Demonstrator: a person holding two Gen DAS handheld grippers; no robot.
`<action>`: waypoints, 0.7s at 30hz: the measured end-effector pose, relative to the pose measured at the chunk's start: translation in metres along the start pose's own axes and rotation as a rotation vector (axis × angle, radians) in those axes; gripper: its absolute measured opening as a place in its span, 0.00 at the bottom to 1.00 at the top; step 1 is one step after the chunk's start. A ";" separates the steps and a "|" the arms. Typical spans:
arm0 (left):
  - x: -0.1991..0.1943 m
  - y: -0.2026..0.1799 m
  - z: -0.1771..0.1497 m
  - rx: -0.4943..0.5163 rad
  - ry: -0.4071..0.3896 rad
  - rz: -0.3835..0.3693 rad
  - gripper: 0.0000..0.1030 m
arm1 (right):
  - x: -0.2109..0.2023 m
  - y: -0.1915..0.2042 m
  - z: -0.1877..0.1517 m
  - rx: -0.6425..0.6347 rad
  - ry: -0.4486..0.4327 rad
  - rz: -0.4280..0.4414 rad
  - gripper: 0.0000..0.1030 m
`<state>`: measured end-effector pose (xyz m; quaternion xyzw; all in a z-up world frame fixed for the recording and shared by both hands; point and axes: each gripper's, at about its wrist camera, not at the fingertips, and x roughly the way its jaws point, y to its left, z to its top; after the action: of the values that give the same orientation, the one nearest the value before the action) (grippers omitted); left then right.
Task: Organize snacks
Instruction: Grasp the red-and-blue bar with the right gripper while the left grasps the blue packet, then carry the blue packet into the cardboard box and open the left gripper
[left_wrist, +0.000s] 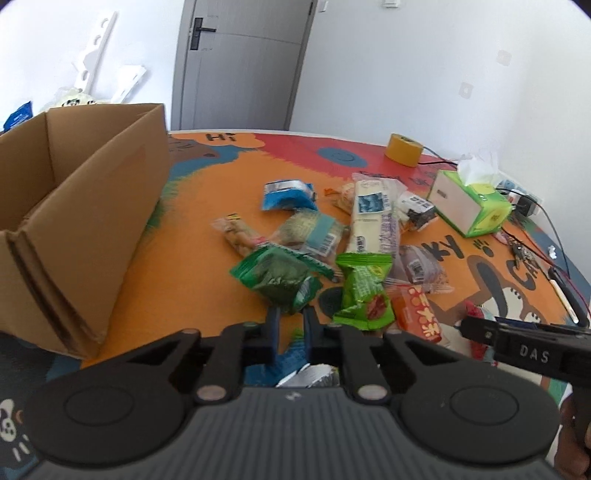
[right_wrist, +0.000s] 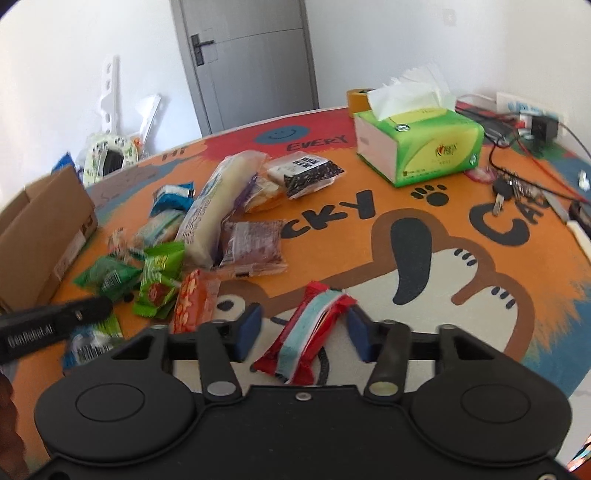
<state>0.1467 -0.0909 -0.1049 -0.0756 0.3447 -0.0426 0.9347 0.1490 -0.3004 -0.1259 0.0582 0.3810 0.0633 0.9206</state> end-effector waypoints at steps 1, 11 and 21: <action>0.000 0.000 0.001 0.001 0.010 0.008 0.17 | -0.001 0.001 -0.001 -0.008 0.001 0.002 0.31; -0.017 -0.009 -0.005 0.078 -0.012 -0.048 0.66 | -0.011 -0.012 0.000 0.015 -0.015 0.019 0.21; -0.014 -0.016 -0.025 0.102 0.042 -0.033 0.65 | -0.021 -0.013 -0.015 0.019 -0.003 0.020 0.21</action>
<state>0.1196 -0.1071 -0.1118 -0.0324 0.3604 -0.0769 0.9291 0.1249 -0.3158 -0.1240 0.0708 0.3796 0.0686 0.9199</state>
